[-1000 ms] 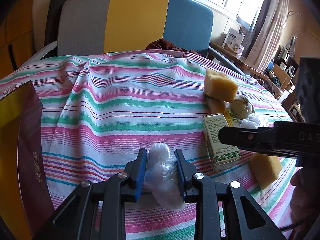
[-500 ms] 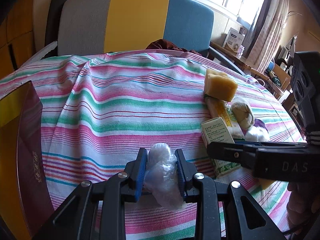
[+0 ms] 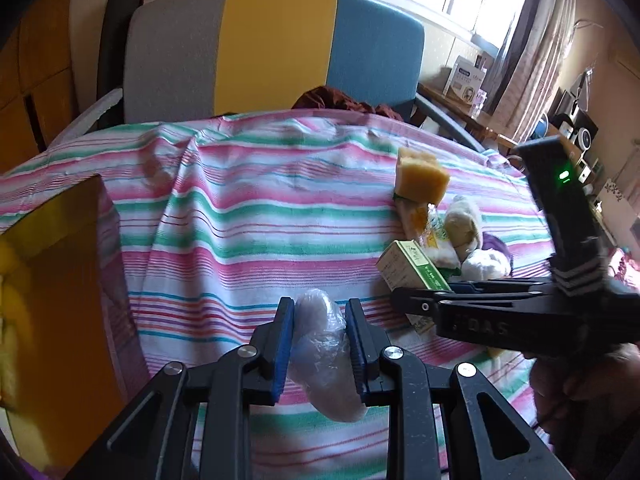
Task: Organize objects
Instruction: 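Grasp the green-and-white printed box with the right gripper while the left holds the white item, then lower the white item into the gold tray and open the left gripper while the right holds the box, then lower the green-and-white box into the gold tray and open the right gripper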
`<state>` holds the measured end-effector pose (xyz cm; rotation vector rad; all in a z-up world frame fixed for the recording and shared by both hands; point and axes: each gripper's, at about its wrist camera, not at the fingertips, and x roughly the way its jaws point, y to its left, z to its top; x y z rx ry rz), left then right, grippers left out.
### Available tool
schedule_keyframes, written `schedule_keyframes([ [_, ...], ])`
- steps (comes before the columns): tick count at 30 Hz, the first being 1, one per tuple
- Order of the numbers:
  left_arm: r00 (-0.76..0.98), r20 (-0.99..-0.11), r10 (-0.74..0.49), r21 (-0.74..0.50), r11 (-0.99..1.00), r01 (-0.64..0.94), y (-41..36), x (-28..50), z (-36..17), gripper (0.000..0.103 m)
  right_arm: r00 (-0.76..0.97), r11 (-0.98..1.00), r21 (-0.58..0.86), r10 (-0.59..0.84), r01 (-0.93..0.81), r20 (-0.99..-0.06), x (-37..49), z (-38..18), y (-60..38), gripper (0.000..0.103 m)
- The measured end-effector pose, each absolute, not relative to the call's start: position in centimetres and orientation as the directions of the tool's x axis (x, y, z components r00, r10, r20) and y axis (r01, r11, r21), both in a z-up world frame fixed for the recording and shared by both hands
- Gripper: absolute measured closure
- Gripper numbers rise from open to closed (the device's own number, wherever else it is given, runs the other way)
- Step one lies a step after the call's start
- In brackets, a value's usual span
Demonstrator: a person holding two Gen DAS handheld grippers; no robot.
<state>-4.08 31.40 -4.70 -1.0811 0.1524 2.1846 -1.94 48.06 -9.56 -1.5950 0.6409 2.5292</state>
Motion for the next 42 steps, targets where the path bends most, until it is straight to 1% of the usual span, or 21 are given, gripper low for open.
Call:
schedule_keyframes([
  [2,-0.428,-0.719,0.548,-0.204,-0.754,-0.624,30.0,-4.0,-3.3,0.077,-0.460,-0.911,0.285,-0.125,-0.299,-0.879,-1.9,-9.4,48.1,0.072],
  [5,-0.436,-0.706,0.558,-0.236,-0.766,-0.598,27.5,-4.3,-1.8,0.077,-0.456,-0.931,0.206,-0.049,-0.301,-0.889,-1.9,-9.2,47.7,0.073],
  [8,-0.462,-0.705,0.538,-0.240,-0.794,-0.559,24.2,-5.4,-0.8,0.077,-0.440,-0.950,0.145,-0.009,-0.276,-0.898,-1.9,-9.3,46.6,0.073],
  [11,-0.474,-0.733,0.488,-0.247,-0.840,-0.484,20.2,-8.0,-0.7,0.077,-0.435,-0.959,0.108,0.017,-0.263,-0.900,-1.9,-9.3,46.1,0.073],
  [13,-0.484,-0.760,0.434,-0.238,-0.879,-0.413,17.4,-10.3,-1.1,0.077,-0.432,-0.962,0.091,0.030,-0.258,-0.901,-2.1,-9.4,45.7,0.073],
  [18,-0.471,-0.820,0.327,-0.224,-0.939,-0.262,11.1,-16.5,-2.6,0.077,-0.431,-0.964,0.079,0.039,-0.253,-0.902,-2.3,-9.5,45.7,0.073],
  [21,-0.442,-0.845,0.302,-0.225,-0.950,-0.218,9.2,-19.5,-3.7,0.076,-0.430,-0.965,0.074,0.042,-0.250,-0.902,-2.3,-9.5,45.3,0.073],
  [22,-0.449,-0.852,0.269,-0.202,-0.960,-0.193,8.9,-20.0,-4.0,0.076,-0.430,-0.966,0.072,0.043,-0.248,-0.902,-2.4,-9.5,45.3,0.073],
  [24,-0.438,-0.867,0.236,-0.165,-0.967,-0.195,8.5,-21.5,-4.9,0.076,-0.429,-0.967,0.069,0.044,-0.245,-0.902,-2.4,-9.5,45.3,0.073],
  [26,-0.436,-0.883,0.175,-0.122,-0.981,-0.148,8.0,-22.9,-6.0,0.076,-0.430,-0.968,0.069,0.043,-0.243,-0.902,-2.3,-9.5,45.3,0.073],
  [27,-0.430,-0.886,0.173,-0.127,-0.983,-0.134,7.6,-23.5,-6.4,0.076,-0.431,-0.968,0.069,0.043,-0.241,-0.901,-2.3,-9.5,45.4,0.073],
  [28,-0.424,-0.888,0.177,-0.138,-0.983,-0.121,7.4,-24.2,-6.7,0.075,-0.432,-0.969,0.068,0.043,-0.239,-0.901,-2.3,-9.5,45.4,0.073],
  [30,-0.429,-0.894,0.130,-0.104,-0.991,-0.082,6.9,-25.0,-7.0,0.073,-0.433,-0.970,0.065,0.045,-0.236,-0.900,-2.2,-9.5,45.3,0.073],
  [32,-0.449,-0.887,0.107,-0.071,-0.993,-0.097,7.0,-25.0,-6.7,0.071,-0.436,-0.970,0.065,0.045,-0.234,-0.899,-2.1,-9.5,45.3,0.073],
  [33,-0.459,-0.883,0.101,-0.061,-0.993,-0.102,7.0,-24.6,-6.4,0.068,-0.436,-0.970,0.065,0.045,-0.235,-0.899,-2.1,-9.5,45.3,0.073],
  [34,-0.472,-0.875,0.105,-0.062,-0.992,-0.106,7.0,-24.2,-6.0,0.061,-0.436,-0.970,0.065,0.046,-0.235,-0.899,-2.1,-9.5,45.3,0.073],
  [35,-0.485,-0.867,0.115,-0.069,-0.991,-0.112,6.9,-23.6,-5.6,0.056,-0.436,-0.970,0.064,0.046,-0.235,-0.899,-2.0,-9.5,45.3,0.073],
  [38,-0.540,-0.833,0.121,-0.061,-0.990,-0.128,6.4,-21.4,-4.0,0.048,-0.437,-0.970,0.058,0.053,-0.237,-0.898,-2.1,-9.6,45.2,0.073],
  [42,-0.602,-0.787,0.131,-0.054,-0.988,-0.145,5.5,-17.2,-2.0,0.048,-0.437,-0.968,0.054,0.060,-0.244,-0.898,-2.0,-9.5,45.2,0.073],
])
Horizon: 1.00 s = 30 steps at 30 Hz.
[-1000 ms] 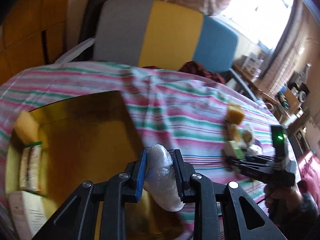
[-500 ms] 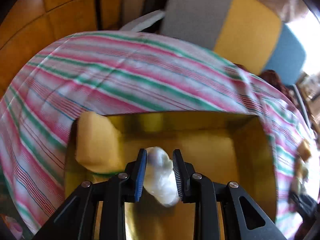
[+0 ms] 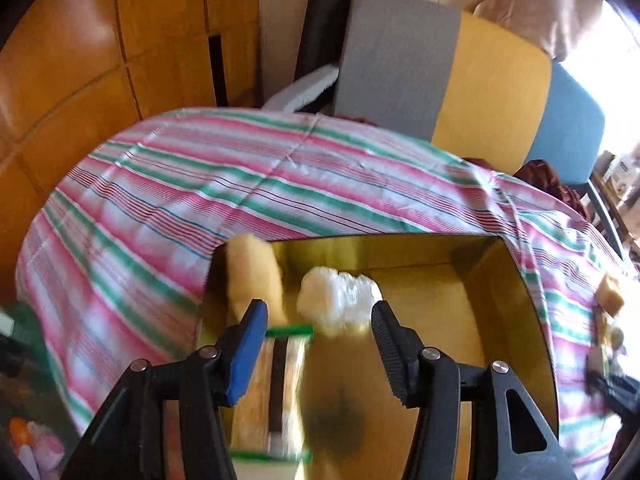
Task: Organize objects
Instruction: 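Lower the green-and-white box into the gold tray and open the right gripper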
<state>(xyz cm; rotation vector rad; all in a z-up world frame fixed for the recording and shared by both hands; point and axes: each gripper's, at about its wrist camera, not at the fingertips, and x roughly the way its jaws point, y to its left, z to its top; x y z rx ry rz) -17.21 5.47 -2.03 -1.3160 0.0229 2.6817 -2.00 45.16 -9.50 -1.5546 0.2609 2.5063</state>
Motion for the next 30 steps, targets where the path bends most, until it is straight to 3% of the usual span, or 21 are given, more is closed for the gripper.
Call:
schedule_keyframes([
  [11,-0.711,-0.694,0.108,0.021,-0.985,-0.171,3.9,-7.7,0.3,0.041,-0.461,-0.954,0.069,0.076,-0.290,-0.884,-1.1,-6.7,43.2,0.073],
  [15,-0.721,-0.685,0.106,0.008,-0.988,-0.153,2.9,-6.5,0.5,0.041,-0.529,-0.955,0.165,-0.009,-0.248,-0.848,-1.5,-3.9,40.0,0.073],
  [21,-0.734,-0.672,0.098,-0.011,-0.992,-0.123,1.4,-5.6,0.6,0.041,-0.550,-0.966,0.257,-0.196,-0.036,-0.812,-4.1,-0.5,31.4,0.073],
  [30,-0.735,-0.670,0.099,-0.070,-0.995,-0.071,-1.4,-5.4,0.1,0.041,-0.357,-0.936,0.336,-0.351,0.106,-0.866,-10.5,-3.1,19.3,0.073],
])
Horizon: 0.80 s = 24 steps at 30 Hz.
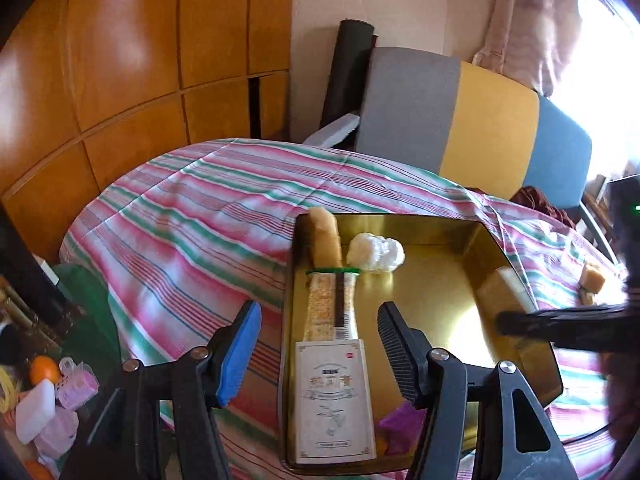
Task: Organize objects
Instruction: 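Lower the green-and-white box into the gold tray and open the right gripper, then move both grippers back from the tray to the pile of items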
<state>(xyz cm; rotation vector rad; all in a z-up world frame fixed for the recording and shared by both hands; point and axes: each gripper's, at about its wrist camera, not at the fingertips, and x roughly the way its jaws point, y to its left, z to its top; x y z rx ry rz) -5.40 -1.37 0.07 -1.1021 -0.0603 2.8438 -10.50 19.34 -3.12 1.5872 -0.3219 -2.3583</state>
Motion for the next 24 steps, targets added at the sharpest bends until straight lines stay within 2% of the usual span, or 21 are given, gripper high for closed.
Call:
schedule_keyframes([
  [9,-0.718,-0.693,0.069,-0.121,-0.992,0.022,-4.8,-5.7,-1.4,0.041,-0.303,-0.911,0.413,-0.393,-0.003,-0.868,-15.8,-7.3,14.8,0.072],
  [14,-0.706,-0.704,0.077,-0.140,-0.990,0.031,-5.5,-5.9,-2.0,0.040,-0.324,-0.879,0.476,-0.444,-0.025,-0.835,-16.5,-7.6,14.3,0.064],
  [24,-0.725,-0.685,0.078,-0.116,-0.993,0.002,-4.4,-5.6,-1.1,0.039,-0.436,-0.937,0.335,-0.344,0.099,-0.832,-11.7,-3.4,15.0,0.062],
])
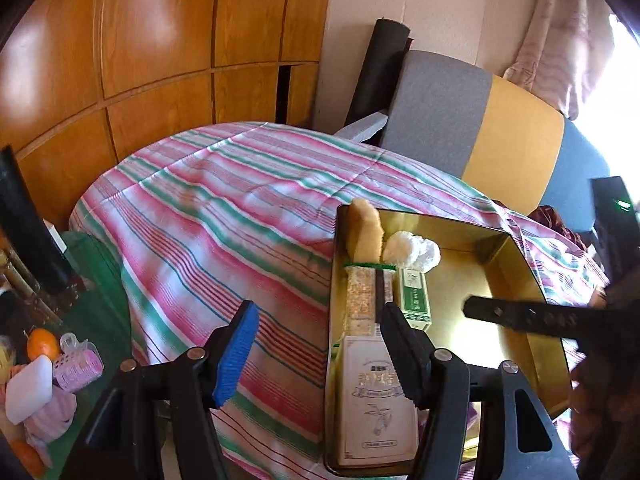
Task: Organize objects
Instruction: 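Move both grippers back from the tray to the pile of items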
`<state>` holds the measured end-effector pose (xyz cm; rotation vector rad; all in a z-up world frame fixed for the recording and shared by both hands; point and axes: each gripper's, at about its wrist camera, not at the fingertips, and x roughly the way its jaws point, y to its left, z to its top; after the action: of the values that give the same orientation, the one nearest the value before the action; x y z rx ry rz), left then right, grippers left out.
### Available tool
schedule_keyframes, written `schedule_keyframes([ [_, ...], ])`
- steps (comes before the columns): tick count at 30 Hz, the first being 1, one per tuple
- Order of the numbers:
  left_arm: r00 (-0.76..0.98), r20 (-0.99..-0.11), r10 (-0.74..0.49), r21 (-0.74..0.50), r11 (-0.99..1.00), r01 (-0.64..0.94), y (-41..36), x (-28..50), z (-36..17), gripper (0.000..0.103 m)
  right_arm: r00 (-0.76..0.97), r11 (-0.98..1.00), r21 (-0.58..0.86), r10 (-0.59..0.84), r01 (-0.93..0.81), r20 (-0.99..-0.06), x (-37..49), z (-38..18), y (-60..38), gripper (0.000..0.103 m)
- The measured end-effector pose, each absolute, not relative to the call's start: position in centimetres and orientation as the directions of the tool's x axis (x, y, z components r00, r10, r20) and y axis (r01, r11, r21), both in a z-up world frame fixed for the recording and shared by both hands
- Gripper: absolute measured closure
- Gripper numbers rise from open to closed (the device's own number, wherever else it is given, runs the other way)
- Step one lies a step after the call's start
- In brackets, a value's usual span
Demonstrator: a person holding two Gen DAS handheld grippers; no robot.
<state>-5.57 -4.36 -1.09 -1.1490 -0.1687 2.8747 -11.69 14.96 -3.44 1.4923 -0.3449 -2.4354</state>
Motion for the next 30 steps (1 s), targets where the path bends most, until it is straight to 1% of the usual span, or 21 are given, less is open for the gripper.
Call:
schedule_keyframes([
  [2,-0.730,-0.679,0.083,-0.106,-0.994,-0.015,-3.9,-5.3,-0.7,0.039,-0.465,-0.945,0.308,-0.325,0.113,-0.823,-10.0,-2.6,15.5,0.060],
  [7,-0.739,-0.667,0.096,-0.088,-0.995,-0.051,-2.8,-4.7,0.1,0.039,-0.520,-0.954,0.264,-0.299,0.142,-0.800,-6.0,-1.3,17.9,0.059],
  [12,-0.744,-0.657,0.122,-0.075,-0.992,-0.097,-1.3,-4.1,0.9,0.038,-0.575,-0.966,0.239,-0.248,0.093,-0.779,-3.1,-0.2,21.9,0.059],
  [15,-0.747,-0.650,0.138,-0.064,-0.990,-0.127,-0.1,-3.7,1.4,0.034,-0.598,-0.977,0.210,-0.186,0.030,-0.779,-1.8,0.1,24.7,0.057],
  [17,-0.745,-0.649,0.158,-0.062,-0.986,-0.155,1.0,-3.6,1.8,0.033,-0.605,-0.982,0.191,-0.155,0.004,-0.781,-0.8,0.1,26.4,0.049],
  [18,-0.744,-0.647,0.168,-0.060,-0.984,-0.169,1.5,-3.6,2.0,0.033,-0.603,-0.986,0.168,-0.130,-0.008,-0.787,-0.3,0.0,27.2,0.043],
  [19,-0.744,-0.644,0.178,-0.056,-0.981,-0.187,2.1,-3.5,2.2,0.033,-0.599,-0.990,0.139,-0.098,-0.022,-0.794,0.2,-0.2,28.1,0.040],
  [20,-0.744,-0.642,0.187,-0.049,-0.978,-0.204,2.8,-3.4,2.4,0.033,-0.593,-0.992,0.116,-0.071,-0.039,-0.802,0.6,-0.5,28.9,0.040],
  [23,-0.739,-0.640,0.212,-0.035,-0.968,-0.248,4.8,-3.3,2.7,0.031,-0.558,-0.989,0.063,0.023,-0.134,-0.830,1.9,-1.5,32.8,0.040],
  [26,-0.723,-0.644,0.249,-0.039,-0.955,-0.295,6.9,-3.3,3.0,0.029,-0.511,-0.957,0.021,0.135,-0.288,-0.849,3.2,-2.1,38.1,0.040],
  [30,-0.688,-0.654,0.314,-0.038,-0.922,-0.385,10.8,-3.3,3.4,0.029,-0.498,-0.880,0.018,0.252,-0.475,-0.830,4.8,-1.9,44.9,0.039],
])
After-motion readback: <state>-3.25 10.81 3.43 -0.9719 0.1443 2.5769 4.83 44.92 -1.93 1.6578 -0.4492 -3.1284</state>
